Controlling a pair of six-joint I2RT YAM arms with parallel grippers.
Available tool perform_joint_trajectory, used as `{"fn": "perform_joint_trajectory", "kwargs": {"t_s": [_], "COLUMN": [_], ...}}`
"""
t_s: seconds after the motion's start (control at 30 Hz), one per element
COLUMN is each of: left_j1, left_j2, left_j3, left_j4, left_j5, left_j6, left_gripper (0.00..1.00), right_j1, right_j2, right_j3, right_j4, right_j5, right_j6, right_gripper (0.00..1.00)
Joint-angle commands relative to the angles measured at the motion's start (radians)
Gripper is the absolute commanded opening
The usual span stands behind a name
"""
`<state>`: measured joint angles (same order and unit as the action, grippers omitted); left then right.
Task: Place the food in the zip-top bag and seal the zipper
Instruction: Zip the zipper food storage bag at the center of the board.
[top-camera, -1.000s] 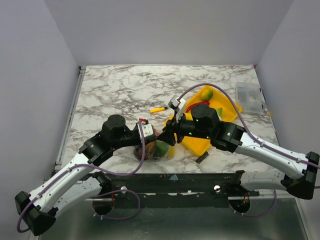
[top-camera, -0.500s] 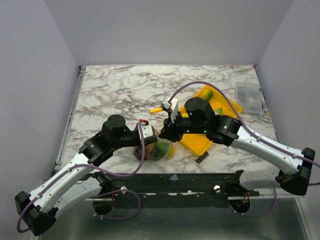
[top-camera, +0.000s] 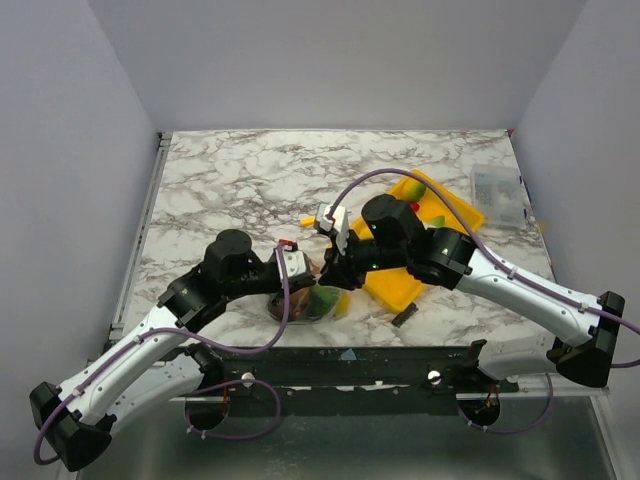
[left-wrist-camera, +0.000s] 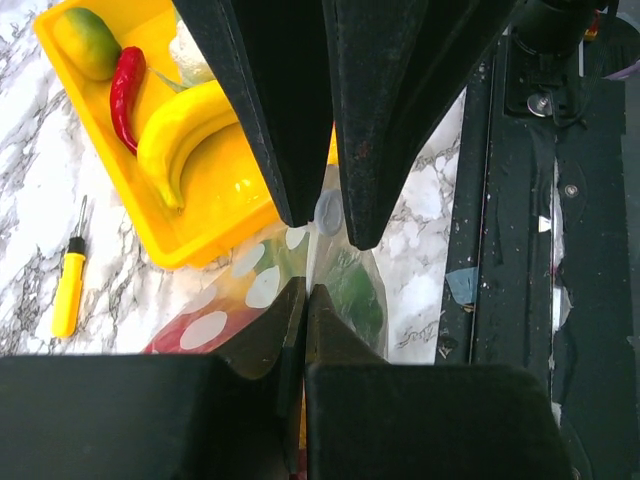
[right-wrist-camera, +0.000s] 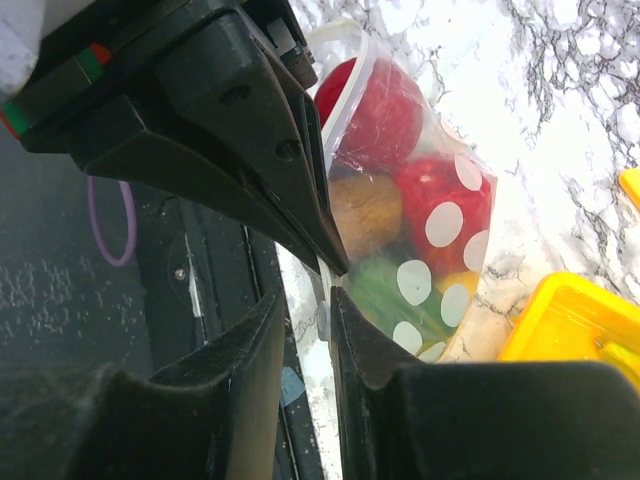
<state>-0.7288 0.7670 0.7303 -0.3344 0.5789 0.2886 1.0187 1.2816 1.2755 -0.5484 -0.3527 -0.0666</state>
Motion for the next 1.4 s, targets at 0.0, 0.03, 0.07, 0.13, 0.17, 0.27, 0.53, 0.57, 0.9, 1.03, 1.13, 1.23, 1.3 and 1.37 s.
{"fn": "perform_joint_trajectory", "kwargs": {"t_s": [0.0, 0.03, 0.07, 0.13, 0.17, 0.27, 0.53, 0.57, 0.9, 1.03, 1.13, 1.23, 1.3, 1.37], "left_j1": [-0.001, 0.0, 0.0, 0.0, 0.0, 0.0, -0.001, -0.001, -0.001, 0.0, 0.0, 0.0, 0.0, 0.0], "left_j2": [0.002, 0.002, 0.003, 0.005, 0.006, 0.008, 0.009, 0.01, 0.008, 0.008, 0.009, 0.011, 0.008, 0.005], "left_j3": [0.002, 0.002, 0.002, 0.003, 0.004, 0.003, 0.003, 0.003, 0.005, 0.004, 0.006, 0.008, 0.007, 0.006], "left_j4": [0.002, 0.003, 0.002, 0.001, 0.002, 0.0, -0.001, -0.001, -0.005, -0.005, -0.003, -0.004, -0.002, 0.003], "left_j5": [0.035, 0.037, 0.036, 0.037, 0.038, 0.038, 0.039, 0.039, 0.041, 0.041, 0.043, 0.05, 0.056, 0.062], "left_j6": [0.015, 0.015, 0.015, 0.015, 0.015, 0.015, 0.017, 0.017, 0.017, 0.017, 0.015, 0.014, 0.012, 0.009], "left_gripper": [0.0, 0.0, 0.0, 0.0, 0.0, 0.0, 0.0, 0.0, 0.0, 0.0, 0.0, 0.0, 0.0, 0.0], "right_j1": [-0.006, -0.006, -0.006, -0.006, -0.006, -0.006, -0.006, -0.006, -0.006, -0.006, -0.006, -0.006, -0.006, -0.006], "right_j2": [0.01, 0.01, 0.011, 0.013, 0.011, 0.009, 0.014, 0.016, 0.049, 0.057, 0.058, 0.06, 0.06, 0.061], "right_j3": [0.033, 0.033, 0.033, 0.035, 0.035, 0.037, 0.04, 0.041, 0.058, 0.058, 0.057, 0.045, 0.032, 0.013], "right_j4": [-0.048, -0.046, -0.045, -0.044, -0.04, -0.039, -0.042, -0.044, -0.061, -0.066, -0.055, -0.03, -0.004, 0.035], "right_j5": [0.006, 0.024, 0.038, 0.07, 0.093, 0.124, 0.11, 0.1, -0.012, -0.016, -0.029, -0.056, -0.053, -0.037], "right_j6": [-0.032, -0.029, -0.03, -0.026, -0.02, -0.012, -0.007, -0.009, -0.025, -0.031, -0.022, -0.018, -0.007, 0.009], "right_gripper": [0.31, 0.33, 0.35, 0.44, 0.45, 0.47, 0.43, 0.39, 0.2, 0.15, 0.0, 0.0, 0.0, 0.0]}}
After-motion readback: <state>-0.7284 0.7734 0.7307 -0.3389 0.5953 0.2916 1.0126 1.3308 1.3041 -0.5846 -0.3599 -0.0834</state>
